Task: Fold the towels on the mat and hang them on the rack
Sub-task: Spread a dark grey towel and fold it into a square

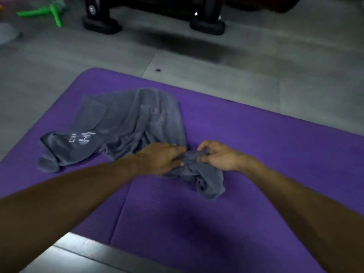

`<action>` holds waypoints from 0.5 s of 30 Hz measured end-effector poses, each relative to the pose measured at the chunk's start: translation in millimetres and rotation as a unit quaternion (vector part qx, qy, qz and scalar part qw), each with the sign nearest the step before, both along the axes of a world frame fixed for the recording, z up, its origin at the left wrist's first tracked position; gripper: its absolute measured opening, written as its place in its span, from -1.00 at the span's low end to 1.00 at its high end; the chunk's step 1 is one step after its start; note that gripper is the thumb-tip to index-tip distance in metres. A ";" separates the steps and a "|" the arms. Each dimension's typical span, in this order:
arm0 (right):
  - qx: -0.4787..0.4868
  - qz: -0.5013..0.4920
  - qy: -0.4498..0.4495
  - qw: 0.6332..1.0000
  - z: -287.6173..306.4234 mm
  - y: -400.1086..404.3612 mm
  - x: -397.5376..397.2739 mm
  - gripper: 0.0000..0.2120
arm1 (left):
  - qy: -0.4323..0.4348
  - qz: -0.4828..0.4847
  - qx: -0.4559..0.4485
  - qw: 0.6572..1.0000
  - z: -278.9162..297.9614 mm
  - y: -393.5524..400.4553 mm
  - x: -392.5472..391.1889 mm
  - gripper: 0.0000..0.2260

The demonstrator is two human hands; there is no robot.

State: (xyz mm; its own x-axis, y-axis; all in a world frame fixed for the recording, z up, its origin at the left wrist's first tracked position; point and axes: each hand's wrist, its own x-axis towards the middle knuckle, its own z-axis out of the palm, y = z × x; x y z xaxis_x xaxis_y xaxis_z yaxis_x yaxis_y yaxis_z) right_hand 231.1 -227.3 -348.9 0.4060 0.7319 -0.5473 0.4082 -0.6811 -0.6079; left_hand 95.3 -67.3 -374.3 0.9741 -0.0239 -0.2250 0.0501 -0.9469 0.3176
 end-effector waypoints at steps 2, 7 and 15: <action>0.050 -0.127 0.021 0.990 35.4 -16.2 16.2 -0.81 | -0.032 0.042 -0.082 0.995 21.0 -8.5 27.6 -0.70; 0.124 -0.274 0.271 0.915 99.2 -68.8 46.7 -0.40 | -0.026 0.117 -0.170 0.978 50.7 -49.0 94.9 -0.74; 0.036 -0.243 0.052 0.968 101.9 -172.4 88.2 -0.89 | -0.054 0.129 -0.255 0.957 65.6 -106.8 131.6 -0.76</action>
State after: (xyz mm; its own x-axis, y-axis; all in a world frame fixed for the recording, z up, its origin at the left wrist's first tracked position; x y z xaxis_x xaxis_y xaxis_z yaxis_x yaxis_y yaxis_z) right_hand 319.3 -399.7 -247.1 0.6574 0.5057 -0.5587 -0.0165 -0.7316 -0.6816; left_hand 226.9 -174.2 -308.7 0.9793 0.1405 -0.1458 0.2020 -0.6282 0.7514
